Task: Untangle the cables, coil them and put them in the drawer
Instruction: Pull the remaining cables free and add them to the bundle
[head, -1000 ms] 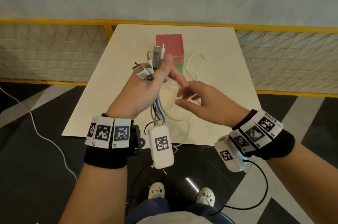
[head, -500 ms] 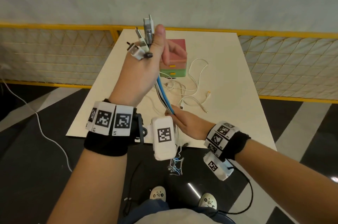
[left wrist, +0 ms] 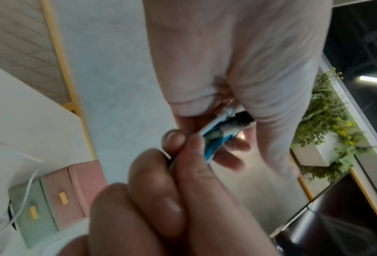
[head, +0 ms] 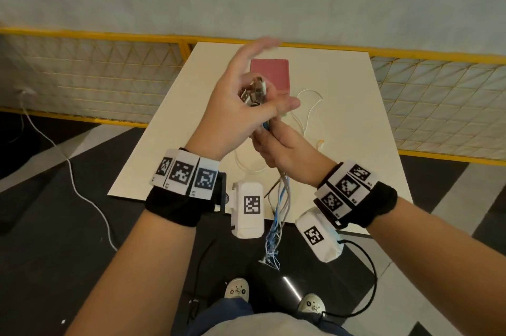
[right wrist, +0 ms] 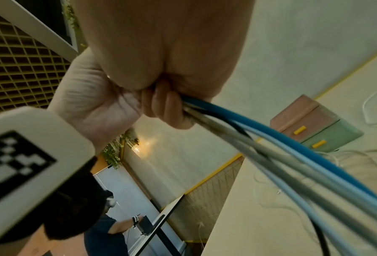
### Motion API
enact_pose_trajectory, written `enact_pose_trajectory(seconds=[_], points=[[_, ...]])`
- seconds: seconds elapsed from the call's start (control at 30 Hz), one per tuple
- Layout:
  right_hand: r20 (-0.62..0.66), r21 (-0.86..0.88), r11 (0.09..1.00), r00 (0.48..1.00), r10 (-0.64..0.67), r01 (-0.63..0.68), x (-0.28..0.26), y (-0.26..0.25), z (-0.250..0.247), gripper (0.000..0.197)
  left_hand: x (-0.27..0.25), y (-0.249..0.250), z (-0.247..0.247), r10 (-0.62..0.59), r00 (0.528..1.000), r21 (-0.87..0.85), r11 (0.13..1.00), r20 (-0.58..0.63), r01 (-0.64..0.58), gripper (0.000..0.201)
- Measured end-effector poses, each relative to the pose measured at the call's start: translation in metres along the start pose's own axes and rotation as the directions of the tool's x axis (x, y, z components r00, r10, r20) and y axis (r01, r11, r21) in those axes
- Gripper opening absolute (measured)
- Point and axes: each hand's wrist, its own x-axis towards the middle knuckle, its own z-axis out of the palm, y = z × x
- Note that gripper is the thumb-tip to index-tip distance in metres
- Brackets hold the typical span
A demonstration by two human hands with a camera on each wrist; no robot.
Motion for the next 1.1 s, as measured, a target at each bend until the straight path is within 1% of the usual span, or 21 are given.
enact_pose_trajectory(seconds=[0.03, 0.1, 0.13, 0.2, 0.23, 0.27, 0.3, 0.37, 0.4, 0.43, 0.47, 0.5, 0.6, 0.63, 0.7, 0.77, 0.83, 0.9, 1.0, 1.03, 1.1], points=[[0.016, 0.006, 1.000, 1.000, -0.004, 0.004, 0.000, 0.000, -0.001, 0.020, -0.001, 0.005, 0.002, 0.003, 1.000, 0.014, 1.000, 0.021, -0.004, 0.010], [0.088, 0.049, 0.999, 0.996, -0.018, 0.013, -0.001, -0.001, -0.001, 0.022, 0.000, 0.005, 0.009, -0.048, 0.998, 0.014, 0.999, -0.041, 0.049, 0.041], [0.115, 0.056, 0.998, 0.993, -0.021, 0.015, -0.002, -0.002, 0.000, 0.022, 0.001, 0.004, 0.010, -0.063, 0.996, 0.004, 0.998, -0.060, 0.063, 0.048], [0.125, 0.053, 0.999, 0.992, -0.017, 0.010, -0.004, -0.003, 0.001, 0.023, 0.002, 0.004, 0.009, -0.089, 0.996, 0.019, 0.996, -0.010, 0.089, 0.049], [0.104, 0.079, 0.997, 0.995, -0.005, -0.003, -0.004, -0.003, 0.000, 0.025, 0.004, -0.002, 0.005, -0.089, 0.996, 0.022, 0.996, 0.030, 0.088, 0.044], [0.066, 0.112, 0.994, 0.998, 0.007, -0.014, -0.004, -0.003, -0.003, 0.026, 0.004, -0.004, 0.001, -0.112, 0.991, -0.027, 0.993, 0.079, 0.114, 0.032], [0.022, 0.141, 0.990, 1.000, 0.017, -0.020, -0.004, -0.004, -0.006, 0.026, 0.002, -0.006, -0.002, -0.152, 0.983, -0.124, 0.979, 0.105, 0.165, 0.034], [-0.028, 0.175, 0.984, 0.999, 0.041, -0.036, -0.003, -0.005, -0.011, 0.022, -0.002, -0.019, -0.004, -0.267, 0.953, -0.304, 0.905, 0.139, 0.298, 0.077], [-0.025, 0.185, 0.982, 0.998, 0.050, -0.045, -0.001, -0.005, -0.012, 0.017, -0.005, -0.024, -0.002, -0.302, 0.938, -0.270, 0.902, 0.169, 0.338, 0.082], [-0.003, 0.182, 0.982, 0.999, 0.053, -0.052, 0.000, -0.005, -0.012, 0.013, -0.008, -0.028, 0.002, -0.311, 0.928, -0.176, 0.921, 0.203, 0.347, 0.073], [0.025, 0.162, 0.985, 0.998, 0.050, -0.053, 0.002, -0.005, -0.012, 0.009, -0.010, -0.031, 0.005, -0.323, 0.924, -0.048, 0.940, 0.206, 0.339, 0.056], [0.052, 0.127, 0.991, 0.998, 0.041, -0.047, 0.003, -0.004, -0.010, 0.007, -0.010, -0.030, 0.008, -0.338, 0.925, 0.042, 0.941, 0.174, 0.336, 0.040], [0.111, -0.038, 0.999, 0.994, -0.005, 0.009, 0.006, 0.004, -0.005, 0.007, -0.002, -0.027, 0.010, -0.338, 0.941, 0.083, 0.938, -0.009, 0.337, 0.052], [0.142, -0.102, 0.995, 0.990, -0.009, 0.023, 0.007, 0.010, -0.004, 0.011, 0.002, -0.027, 0.008, -0.337, 0.938, 0.019, 0.941, -0.076, 0.339, 0.052], [0.193, -0.246, 0.969, 0.981, 0.026, 0.023, 0.010, 0.028, -0.002, 0.013, 0.010, -0.027, 0.001, -0.321, 0.924, -0.221, 0.935, -0.205, 0.276, 0.044], [0.209, -0.375, 0.927, 0.974, 0.084, 0.001, 0.012, 0.053, -0.003, 0.012, 0.016, -0.025, -0.012, -0.352, 0.888, -0.392, 0.892, -0.297, 0.222, 0.041], [0.169, -0.445, 0.894, 0.975, 0.142, -0.053, 0.014, 0.074, -0.004, 0.012, 0.019, -0.021, -0.025, -0.360, 0.874, -0.404, 0.889, -0.327, 0.215, 0.045], [0.156, -0.411, 0.900, 0.961, 0.230, -0.149, 0.016, 0.087, -0.002, 0.013, 0.021, -0.017, -0.034, -0.370, 0.870, -0.421, 0.881, -0.327, 0.216, 0.048], [0.359, -0.328, 0.898, 0.840, 0.407, -0.295, 0.016, 0.088, 0.004, 0.008, 0.027, -0.024, -0.042, -0.416, 0.834, -0.406, 0.876, -0.363, 0.261, 0.055], [0.395, -0.329, 0.893, 0.814, 0.426, -0.307, 0.017, 0.091, 0.002, 0.017, 0.029, -0.029, -0.042, -0.435, 0.821, -0.400, 0.872, -0.370, 0.282, 0.056], [0.359, -0.393, 0.873, 0.827, 0.433, -0.287, 0.021, 0.105, -0.013, 0.031, 0.031, -0.040, -0.041, -0.464, 0.806, -0.394, 0.863, -0.368, 0.316, 0.058]])
